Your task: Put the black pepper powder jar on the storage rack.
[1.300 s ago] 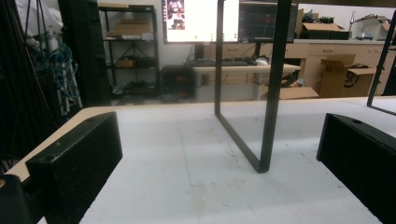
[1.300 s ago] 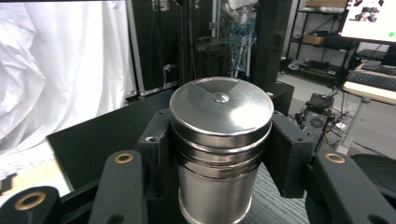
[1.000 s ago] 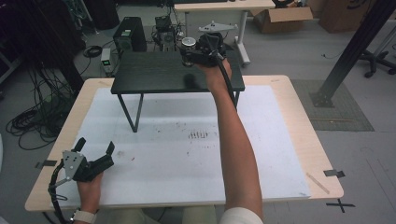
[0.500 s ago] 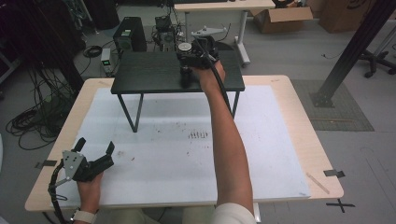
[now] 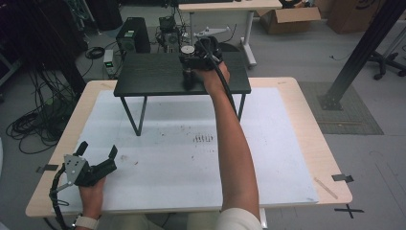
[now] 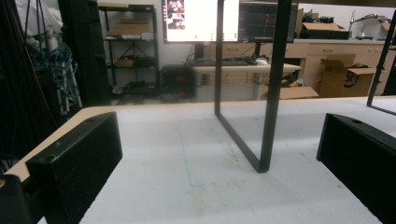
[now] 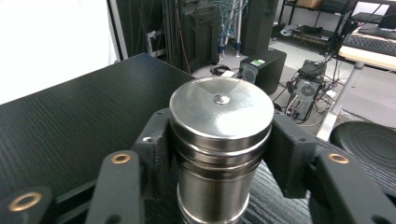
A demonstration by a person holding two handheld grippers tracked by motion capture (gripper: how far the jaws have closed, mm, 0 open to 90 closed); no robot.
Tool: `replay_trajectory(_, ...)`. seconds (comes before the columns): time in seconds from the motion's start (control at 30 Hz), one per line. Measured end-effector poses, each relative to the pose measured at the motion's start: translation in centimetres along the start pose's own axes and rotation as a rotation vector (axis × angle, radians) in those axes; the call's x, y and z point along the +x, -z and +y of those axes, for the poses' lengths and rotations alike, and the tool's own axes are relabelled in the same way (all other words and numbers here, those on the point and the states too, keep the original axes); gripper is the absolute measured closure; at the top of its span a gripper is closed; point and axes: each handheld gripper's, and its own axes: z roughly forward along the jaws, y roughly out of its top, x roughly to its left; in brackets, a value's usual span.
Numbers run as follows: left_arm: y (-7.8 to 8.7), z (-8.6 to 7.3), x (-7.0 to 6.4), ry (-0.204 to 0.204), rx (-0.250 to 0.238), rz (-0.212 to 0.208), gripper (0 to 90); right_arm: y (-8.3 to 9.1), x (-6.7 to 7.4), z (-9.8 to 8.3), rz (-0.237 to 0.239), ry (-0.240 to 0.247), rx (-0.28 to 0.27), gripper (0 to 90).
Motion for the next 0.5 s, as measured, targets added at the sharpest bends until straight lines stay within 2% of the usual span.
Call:
replay_trajectory(0.03,0.0,0.0,0.0,0.0,0.0,0.0,0.5,-0.01,-0.07,0.0,-0.003,-0.005,-0.004,41.7)
replay_trajectory(0.17,-0.02,0.0,-0.01,0.002,-0.001,0.0,0.5,0.01,-0.06,-0.01,-0.005,-0.006,-0.006,38.4)
replay_trajectory(0.2,-0.02,0.0,-0.01,0.001,0.0,0.0,0.4,0.01,-0.06,-0.01,-0.006,-0.007,-0.006,36.6)
replay_trajectory(0.23,-0.02,0.0,-0.01,0.002,-0.001,0.0,0.5,0.02,-0.09,-0.02,-0.013,-0.013,-0.006,30.5)
replay_trajectory(0.3,-0.02,0.0,-0.02,0.002,-0.001,0.0,0.5,0.04,-0.11,-0.02,-0.019,-0.017,-0.007,28.2)
replay_trajectory(0.37,-0.03,0.0,-0.03,0.001,-0.002,0.0,0.5,0.13,-0.17,-0.05,0.0,-0.017,-0.001,25.6)
replay_trajectory(0.5,-0.02,0.0,-0.03,0.001,-0.002,0.0,0.5,0.24,-0.1,-0.09,0.008,-0.02,0.003,20.8)
